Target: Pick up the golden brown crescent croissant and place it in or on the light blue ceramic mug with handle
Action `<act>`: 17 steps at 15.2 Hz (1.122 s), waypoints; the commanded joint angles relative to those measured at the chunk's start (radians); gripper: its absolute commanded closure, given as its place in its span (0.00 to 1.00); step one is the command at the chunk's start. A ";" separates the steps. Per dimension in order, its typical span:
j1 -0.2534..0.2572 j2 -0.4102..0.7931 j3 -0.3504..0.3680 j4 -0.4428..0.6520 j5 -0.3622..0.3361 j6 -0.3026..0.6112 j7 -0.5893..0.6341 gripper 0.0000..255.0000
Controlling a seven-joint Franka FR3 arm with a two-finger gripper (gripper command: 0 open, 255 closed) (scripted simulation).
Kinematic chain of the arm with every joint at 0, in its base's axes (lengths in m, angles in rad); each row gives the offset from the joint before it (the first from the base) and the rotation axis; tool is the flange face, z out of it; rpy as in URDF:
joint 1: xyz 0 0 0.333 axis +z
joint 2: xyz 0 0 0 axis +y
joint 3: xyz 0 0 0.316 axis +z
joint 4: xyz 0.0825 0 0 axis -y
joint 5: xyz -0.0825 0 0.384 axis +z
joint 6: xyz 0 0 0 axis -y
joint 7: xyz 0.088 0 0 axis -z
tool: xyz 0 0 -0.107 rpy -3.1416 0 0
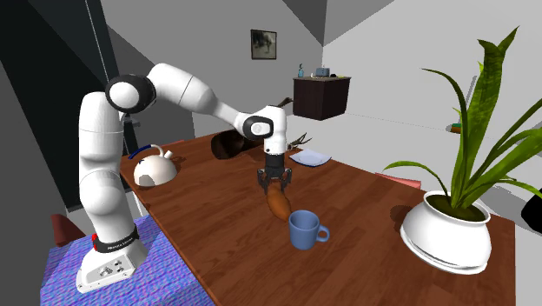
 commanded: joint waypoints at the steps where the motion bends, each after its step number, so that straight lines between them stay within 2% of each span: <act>1: 0.002 -0.012 -0.001 0.012 -0.004 -0.023 0.000 1.00; 17: 0.010 -0.077 -0.006 0.150 -0.022 -0.221 -0.012 1.00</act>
